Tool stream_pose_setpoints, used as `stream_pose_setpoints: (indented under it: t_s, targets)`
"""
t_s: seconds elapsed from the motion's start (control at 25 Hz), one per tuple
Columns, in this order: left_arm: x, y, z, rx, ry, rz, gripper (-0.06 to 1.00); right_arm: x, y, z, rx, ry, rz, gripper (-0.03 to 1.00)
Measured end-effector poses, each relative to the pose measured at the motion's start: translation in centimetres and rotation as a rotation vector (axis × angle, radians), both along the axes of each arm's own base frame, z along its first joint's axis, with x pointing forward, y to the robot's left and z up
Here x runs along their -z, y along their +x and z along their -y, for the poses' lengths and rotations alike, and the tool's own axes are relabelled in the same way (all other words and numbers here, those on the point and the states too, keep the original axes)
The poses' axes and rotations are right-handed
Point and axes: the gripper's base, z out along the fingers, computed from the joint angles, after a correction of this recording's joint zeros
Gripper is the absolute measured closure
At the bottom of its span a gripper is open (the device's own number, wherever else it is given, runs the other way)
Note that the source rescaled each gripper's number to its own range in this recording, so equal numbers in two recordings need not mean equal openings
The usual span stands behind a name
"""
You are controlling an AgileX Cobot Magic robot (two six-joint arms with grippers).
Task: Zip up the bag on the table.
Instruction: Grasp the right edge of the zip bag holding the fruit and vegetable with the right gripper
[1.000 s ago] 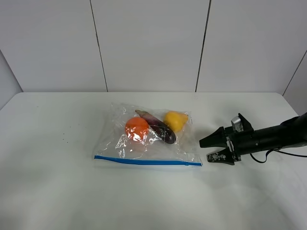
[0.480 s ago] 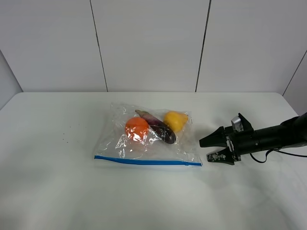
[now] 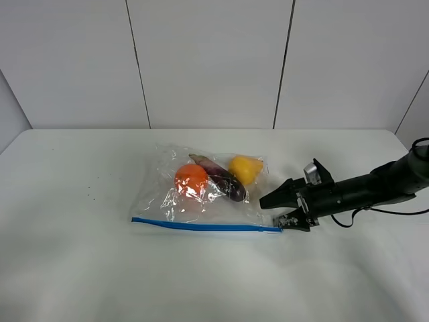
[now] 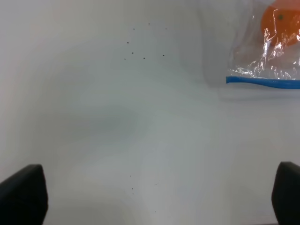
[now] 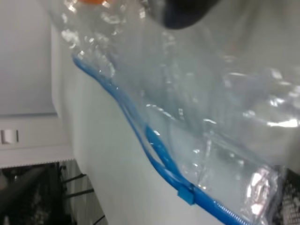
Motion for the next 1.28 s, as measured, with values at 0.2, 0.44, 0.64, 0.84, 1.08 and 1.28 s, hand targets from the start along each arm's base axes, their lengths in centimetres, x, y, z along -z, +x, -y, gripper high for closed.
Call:
stream_pose_setpoints:
  t_s: [0.2,0.44,0.64,0.84,1.08,1.28]
  targets:
    - [0.0,0.0,0.0,0.000,0.000,0.000,-0.05,-0.1,0.1,-0.5,0.013,0.010,0.000,-0.03]
    - [0.0,0.0,0.0,0.000,0.000,0.000,-0.05,-0.1,0.2,-0.8,0.022,0.017,-0.002,-0.03]
    - [0.0,0.0,0.0,0.000,0.000,0.000,-0.05,0.0,0.0,-2.5,-0.009,-0.003,0.001,-0.03]
    - [0.0,0.0,0.0,0.000,0.000,0.000,-0.05,0.0,0.0,-2.7,-0.014,-0.006,0.002,-0.03]
    - [0.0,0.0,0.0,0.000,0.000,0.000,-0.05,0.0,0.0,-2.7,-0.011,-0.005,0.002,0.01]
    - [0.0,0.0,0.0,0.000,0.000,0.000,-0.05,0.1,0.1,-2.6,-0.005,-0.019,0.005,0.22]
